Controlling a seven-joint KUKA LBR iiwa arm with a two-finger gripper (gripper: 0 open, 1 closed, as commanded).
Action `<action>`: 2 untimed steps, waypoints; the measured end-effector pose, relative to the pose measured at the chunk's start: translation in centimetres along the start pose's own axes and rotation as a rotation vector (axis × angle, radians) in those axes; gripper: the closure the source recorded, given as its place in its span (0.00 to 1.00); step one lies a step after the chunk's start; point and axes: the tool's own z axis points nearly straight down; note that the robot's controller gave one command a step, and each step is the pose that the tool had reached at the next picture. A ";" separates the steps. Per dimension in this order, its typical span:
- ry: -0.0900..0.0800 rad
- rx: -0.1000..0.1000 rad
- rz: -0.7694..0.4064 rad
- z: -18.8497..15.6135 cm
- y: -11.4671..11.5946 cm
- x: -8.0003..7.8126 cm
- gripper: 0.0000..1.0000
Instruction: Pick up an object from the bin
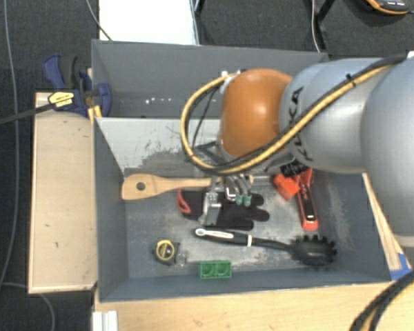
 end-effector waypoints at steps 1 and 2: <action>-0.010 -0.003 0.008 1.9 -0.1 -0.3 0.00; -0.011 -0.004 -0.068 7.0 -1.9 1.4 0.00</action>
Offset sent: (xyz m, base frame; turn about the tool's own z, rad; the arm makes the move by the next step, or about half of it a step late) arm -0.0155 -0.0187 -0.0709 -0.0685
